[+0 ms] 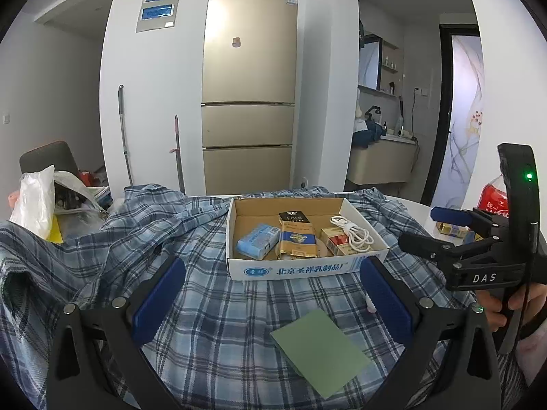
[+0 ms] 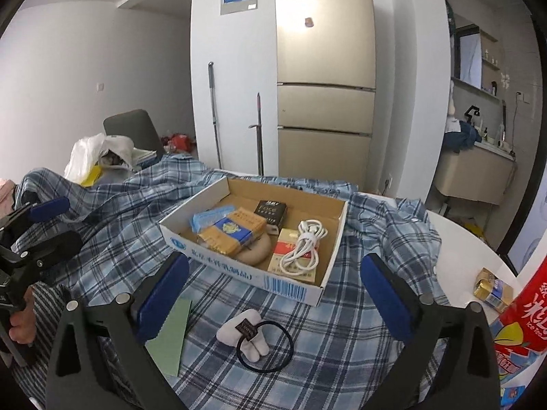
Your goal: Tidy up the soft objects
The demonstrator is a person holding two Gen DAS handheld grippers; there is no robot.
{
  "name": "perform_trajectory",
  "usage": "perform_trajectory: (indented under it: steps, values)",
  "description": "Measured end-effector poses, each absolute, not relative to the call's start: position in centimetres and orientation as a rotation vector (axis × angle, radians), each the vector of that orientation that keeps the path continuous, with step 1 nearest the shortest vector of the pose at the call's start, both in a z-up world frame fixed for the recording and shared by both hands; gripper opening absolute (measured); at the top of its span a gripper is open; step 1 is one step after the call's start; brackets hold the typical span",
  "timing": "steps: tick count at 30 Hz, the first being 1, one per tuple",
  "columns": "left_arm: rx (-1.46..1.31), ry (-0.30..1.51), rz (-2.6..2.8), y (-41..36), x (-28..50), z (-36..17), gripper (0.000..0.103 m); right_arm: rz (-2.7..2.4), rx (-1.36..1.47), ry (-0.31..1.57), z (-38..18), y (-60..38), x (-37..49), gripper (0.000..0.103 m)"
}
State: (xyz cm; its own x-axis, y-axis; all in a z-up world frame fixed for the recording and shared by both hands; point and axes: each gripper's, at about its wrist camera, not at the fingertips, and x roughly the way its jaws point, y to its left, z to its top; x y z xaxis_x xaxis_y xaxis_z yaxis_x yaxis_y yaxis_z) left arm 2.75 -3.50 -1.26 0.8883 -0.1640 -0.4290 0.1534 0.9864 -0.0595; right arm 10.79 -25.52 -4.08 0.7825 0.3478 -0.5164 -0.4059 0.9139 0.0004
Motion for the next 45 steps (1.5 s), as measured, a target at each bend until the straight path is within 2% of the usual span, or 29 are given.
perform_trajectory:
  steps: [4, 6, 10, 14, 17, 21, 25, 33, 34, 36, 39, 45]
  values:
    - [-0.039, 0.468, -0.153, -3.1, 3.2, -1.9, 0.103, 0.489, -0.135, 0.61, -4.6, -24.9, 11.5, 0.1]
    - [-0.035, 0.482, -0.157, -3.2, 3.4, -2.1, 0.103, 0.583, -0.177, 0.64, -4.6, -24.4, 11.8, 0.096]
    - [-0.02, 0.468, -0.162, -3.5, 3.1, -2.0, 0.103, 0.702, -0.229, 0.708, -4.8, -24.0, 12.5, 0.095]
    - [-0.013, 0.473, -0.169, -3.7, 3.2, -2.0, 0.103, 0.677, -0.379, 0.796, -6.6, -22.5, 13.1, 0.076]
    - [-0.014, 0.479, -0.168, -3.7, 3.3, -2.2, 0.103, 0.716, -0.394, 0.857, -8.1, -21.9, 13.5, 0.074]
    - [-0.016, 0.48, -0.171, -3.6, 3.3, -2.2, 0.103, 0.692, -0.414, 0.912, -10.0, -20.9, 14.3, 0.061]
    - [-0.017, 0.485, -0.176, -3.7, 3.3, -2.2, 0.103, 0.686, -0.411, 0.948, -10.7, -21.0, 14.7, 0.057]
    - [-0.015, 0.491, -0.178, -3.8, 3.3, -2.3, 0.103, 0.705, -0.453, 0.979, -11.1, -21.3, 15.1, 0.057]
    - [-0.016, 0.493, -0.175, -3.8, 3.3, -2.4, 0.103, 0.688, -0.449, 0.975, -11.2, -21.4, 15.3, 0.056]
    - [-0.022, 0.5, -0.17, -3.7, 3.4, -2.4, 0.103, 0.654, -0.391, 0.991, -11.3, -21.8, 16.1, 0.042]
    - [-0.034, 0.513, -0.166, -3.4, 3.6, -2.5, 0.103, 0.637, -0.31, 0.996, -10.8, -22.7, 16.6, 0.035]
    - [-0.041, 0.558, -0.153, -3.1, 4.2, -2.9, 0.103, 0.558, -0.204, 0.977, -8.3, -23.6, 15.4, 0.034]
